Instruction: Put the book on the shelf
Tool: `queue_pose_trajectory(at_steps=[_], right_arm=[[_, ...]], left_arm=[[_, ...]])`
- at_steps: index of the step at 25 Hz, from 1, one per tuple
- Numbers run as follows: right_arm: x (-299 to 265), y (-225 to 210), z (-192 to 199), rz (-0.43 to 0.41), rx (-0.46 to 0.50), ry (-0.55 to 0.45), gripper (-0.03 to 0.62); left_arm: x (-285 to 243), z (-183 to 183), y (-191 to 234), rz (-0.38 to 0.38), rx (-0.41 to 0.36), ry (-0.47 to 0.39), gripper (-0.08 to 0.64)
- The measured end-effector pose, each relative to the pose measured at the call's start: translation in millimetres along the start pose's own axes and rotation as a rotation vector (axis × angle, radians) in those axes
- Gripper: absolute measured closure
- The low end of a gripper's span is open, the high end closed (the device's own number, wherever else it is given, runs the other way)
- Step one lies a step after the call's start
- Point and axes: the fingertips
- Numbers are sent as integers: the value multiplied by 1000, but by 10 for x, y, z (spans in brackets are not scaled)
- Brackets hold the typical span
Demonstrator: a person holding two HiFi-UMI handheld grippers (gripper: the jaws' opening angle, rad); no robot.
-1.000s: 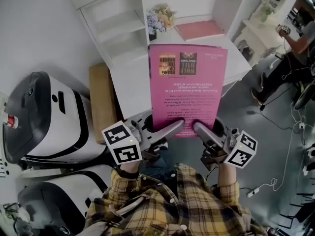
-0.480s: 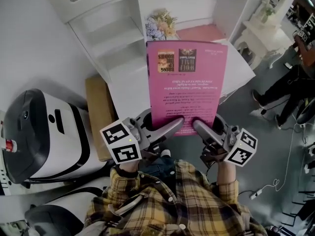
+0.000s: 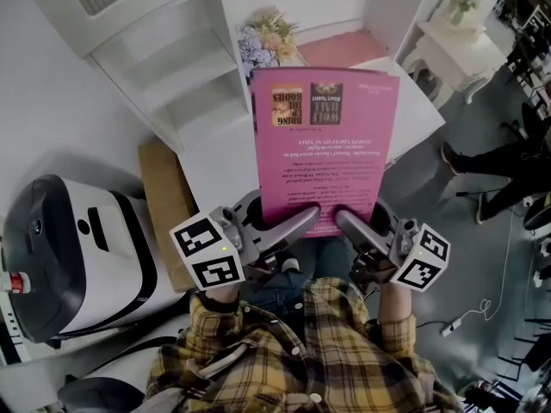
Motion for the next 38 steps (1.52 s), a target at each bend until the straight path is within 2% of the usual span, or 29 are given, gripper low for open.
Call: queue_pose_trajectory(at_steps=[8,10,13,15,17,18,21,23,32,38], right_arm=[[-19,-64,13,-76,-17,10,382],[-34,-69,18,-108,-1,-21,382],[-95,-66,-4,-167,50,-110,382],[-129,-69,-14,-200,73,-137,382],[-150,-94,-12,-192,71,-117,382],[-109,-89,-2,-153,56,-88,382],[108,30,47,42,-24,10,382],[69,31,69,91,-46,21,380],[25,35,-77,-34,57,15,381],[-38,-99,-192,-84,86,-1,380]], left_arm=[[-17,10,21,-69,-23,-35,379],[-10,-2,13,-82,-67,-35,379],[10,-66,-9,-92,-186,-21,379],[18,-92,-10,-100,-234,-26,379],[15,-102,28,-95,-215,-35,379],[3,-68,32,-79,-166,-32,379],[-22,109,-27,-4,48,25,379],[3,87,19,12,92,49,379],[-21,3,-68,8,-21,-57,379],[-129,-119,-24,-2,-89,-80,379]])
Point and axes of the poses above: the fingertips, and each gripper's own axes: x backward along the fingers, y to its left, z out of its underside, and after that the axes turned 12 degrees about x, right-handed
